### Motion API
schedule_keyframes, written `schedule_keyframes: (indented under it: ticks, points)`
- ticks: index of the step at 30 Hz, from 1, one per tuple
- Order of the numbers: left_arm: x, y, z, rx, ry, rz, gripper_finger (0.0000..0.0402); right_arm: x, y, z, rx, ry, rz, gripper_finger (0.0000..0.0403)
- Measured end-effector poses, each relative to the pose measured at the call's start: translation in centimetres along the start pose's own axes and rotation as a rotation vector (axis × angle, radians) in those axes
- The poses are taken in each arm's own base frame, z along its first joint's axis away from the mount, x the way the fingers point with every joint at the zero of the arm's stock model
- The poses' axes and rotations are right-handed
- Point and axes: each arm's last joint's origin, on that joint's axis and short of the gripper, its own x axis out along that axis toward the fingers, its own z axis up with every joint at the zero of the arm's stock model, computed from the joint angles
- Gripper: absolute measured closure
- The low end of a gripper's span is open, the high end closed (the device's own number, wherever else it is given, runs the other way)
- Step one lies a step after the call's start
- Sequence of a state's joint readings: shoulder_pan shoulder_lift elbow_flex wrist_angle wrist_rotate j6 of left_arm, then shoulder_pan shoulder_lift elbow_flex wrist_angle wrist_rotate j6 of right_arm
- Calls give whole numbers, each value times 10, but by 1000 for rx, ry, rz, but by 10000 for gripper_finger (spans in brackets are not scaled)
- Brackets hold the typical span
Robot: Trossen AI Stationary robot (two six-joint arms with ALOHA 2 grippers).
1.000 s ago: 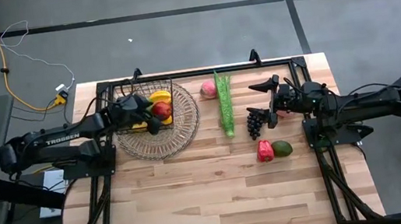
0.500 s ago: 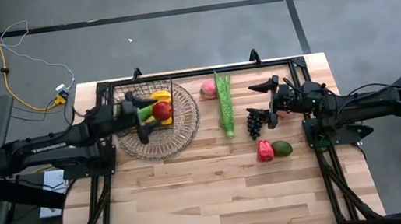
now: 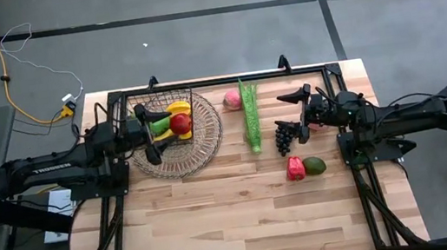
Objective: Build produce basket
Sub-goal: Put the bottom pink peach into the black wire basket
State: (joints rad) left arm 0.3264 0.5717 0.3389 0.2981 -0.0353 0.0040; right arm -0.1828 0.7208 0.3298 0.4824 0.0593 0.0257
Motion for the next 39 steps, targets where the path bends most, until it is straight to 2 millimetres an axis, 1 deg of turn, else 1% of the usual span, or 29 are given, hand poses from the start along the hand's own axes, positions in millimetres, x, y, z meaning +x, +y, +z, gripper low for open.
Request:
schedule_keyframes:
  ticks: [14,17,20,22,24,27,30,35,39]
  points:
    - [0,0,0,0,2,10,51,0,0,0,7,-1,-4,10]
    - [0,0,0,-1,2,10,51,0,-1,0,69,-3,-52,10]
    - [0,0,0,0,2,10,51,0,-4,-3,190,19,-141,10]
    - [0,0,0,0,2,10,51,0,-8,-6,246,77,-216,10]
    - [0,0,0,0,2,14,51,1,-12,-3,301,145,-304,10]
    - [0,1,0,0,2,51,51,1,-17,-4,368,298,-441,10]
    - [0,2,-1,0,5,67,51,2,-21,-10,388,462,-591,10]
    - [0,2,-1,0,11,67,51,-3,-31,-28,419,736,-911,10]
    - [0,2,-1,0,12,66,51,-6,-36,-39,462,923,-1050,10]
